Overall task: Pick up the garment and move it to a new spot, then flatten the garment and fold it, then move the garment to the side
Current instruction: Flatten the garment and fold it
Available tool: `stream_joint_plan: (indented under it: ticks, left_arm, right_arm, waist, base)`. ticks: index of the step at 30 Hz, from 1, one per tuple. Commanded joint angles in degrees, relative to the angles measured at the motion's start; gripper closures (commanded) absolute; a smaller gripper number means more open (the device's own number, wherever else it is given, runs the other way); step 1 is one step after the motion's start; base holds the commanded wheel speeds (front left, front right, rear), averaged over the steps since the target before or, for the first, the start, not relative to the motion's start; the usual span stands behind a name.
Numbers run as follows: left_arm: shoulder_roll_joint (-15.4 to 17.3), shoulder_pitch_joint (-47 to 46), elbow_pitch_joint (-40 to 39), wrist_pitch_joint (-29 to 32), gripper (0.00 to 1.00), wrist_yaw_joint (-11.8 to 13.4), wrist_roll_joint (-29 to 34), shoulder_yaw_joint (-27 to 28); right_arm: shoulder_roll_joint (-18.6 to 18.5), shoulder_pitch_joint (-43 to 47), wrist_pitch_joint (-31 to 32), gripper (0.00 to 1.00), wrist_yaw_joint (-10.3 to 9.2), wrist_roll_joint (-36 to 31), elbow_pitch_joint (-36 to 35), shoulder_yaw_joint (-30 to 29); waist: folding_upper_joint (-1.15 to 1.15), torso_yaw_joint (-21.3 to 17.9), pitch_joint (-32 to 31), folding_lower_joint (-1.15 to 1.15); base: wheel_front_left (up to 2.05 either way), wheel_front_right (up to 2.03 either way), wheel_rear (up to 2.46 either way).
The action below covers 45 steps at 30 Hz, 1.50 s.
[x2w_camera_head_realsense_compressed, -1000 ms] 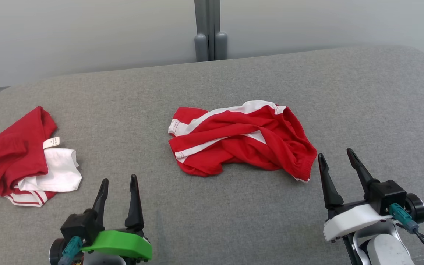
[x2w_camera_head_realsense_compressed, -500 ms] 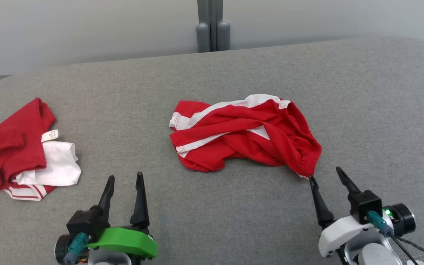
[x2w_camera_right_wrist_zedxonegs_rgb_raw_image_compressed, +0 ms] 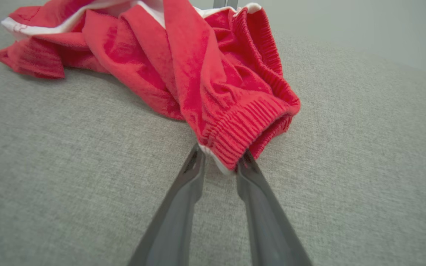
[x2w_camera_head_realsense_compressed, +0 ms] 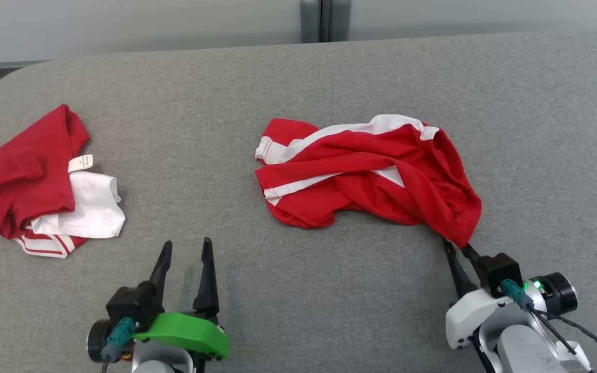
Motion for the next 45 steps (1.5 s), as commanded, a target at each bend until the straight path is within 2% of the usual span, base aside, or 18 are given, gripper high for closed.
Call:
stream_joint_plan:
  ticks: [1, 9, 12, 20, 28, 29, 32, 33, 36, 42, 45]
  left_arm:
    - [0.1, -1.88, 0.89, -0.19, 0.0, -0.82, 0.31, -0.8]
    - [0.12, -11.49, 11.5, 0.22, 0.0, -4.81, -0.44, -8.17]
    - [0.15, -16.02, 16.82, 1.33, 0.0, -4.87, -3.32, -10.59]
    - [0.19, -24.37, 28.19, 1.54, 0.0, -3.46, -9.46, -12.14]
    - [0.19, -26.14, 30.2, 0.06, 0.0, -4.38, -12.19, -14.9]
    - [0.19, -26.02, 29.9, -0.06, 0.07, -4.29, -12.56, -15.08]
    - [0.19, -25.61, 28.66, -0.17, 0.34, -3.74, -13.1, -15.11]
    - [0.19, -25.5, 27.88, -0.18, 0.5, -3.38, -12.93, -14.86]
    - [0.19, -24.65, 26.46, -0.21, 0.59, -2.9, -12.37, -14.46]
    - [0.2, -24.95, 26.93, -0.22, 0.56, -2.59, -11.55, -14.45]
    - [0.2, -26.28, 27.49, -0.18, 0.61, -1.96, -10.07, -14.64]
  right_arm:
    - [-0.16, -1.14, -0.2, 1.0, -0.08, 0.67, 0.21, -0.08]
    - [-0.17, -3.21, -0.2, 1.0, -0.08, 3.11, -1.96, 0.81]
    - [-0.18, -4.15, -0.2, 1.0, -0.08, 3.52, -2.27, 1.8]
    - [-0.18, -5.88, -0.2, 1.0, -0.08, 5.09, -3.0, 4.0]
    - [-0.17, -5.34, -0.19, 1.0, -0.08, 5.44, -3.62, 3.83]
    - [-0.17, -5.26, -0.19, 1.0, -0.08, 5.46, -3.65, 3.75]
    - [-0.17, -5.07, -0.19, 1.0, -0.08, 5.51, -3.69, 3.65]
    - [-0.17, -5.0, -0.19, 1.0, -0.08, 5.58, -3.71, 3.65]
    - [-0.17, -4.89, -0.19, 1.0, -0.08, 5.72, -3.7, 3.87]
    - [-0.18, -5.27, -0.19, 1.0, -0.08, 6.09, -3.55, 4.6]
    - [-0.18, -5.69, -0.19, 1.0, -0.08, 6.23, -3.58, 4.83]
  waist:
    - [0.0, -0.15, 0.56, 0.0]
    - [0.0, -2.93, 2.5, 0.0]
    - [0.0, -4.47, 3.36, 0.0]
    - [0.0, -7.89, 5.67, 0.0]
    - [0.0, -8.45, 5.97, 0.0]
    - [0.0, -8.41, 5.91, 0.0]
    - [0.0, -8.29, 5.68, 0.0]
    - [0.0, -8.25, 5.62, 0.0]
    - [0.0, -8.23, 5.47, 0.0]
    - [0.0, -8.63, 5.5, 0.0]
    - [0.0, -9.09, 5.74, 0.0]
  base:
    - [0.0, 0.0, 0.0]
    - [0.0, 0.0, 0.0]
    - [0.0, 0.0, 0.0]
    - [0.0, 0.0, 0.0]
    - [0.0, 0.0, 0.0]
    - [0.0, 0.0, 0.0]
    - [0.0, 0.0, 0.0]
    - [0.0, 0.0, 0.0]
    - [0.0, 0.0, 0.0]
    - [0.0, 0.0, 0.0]
    - [0.0, 0.0, 0.0]
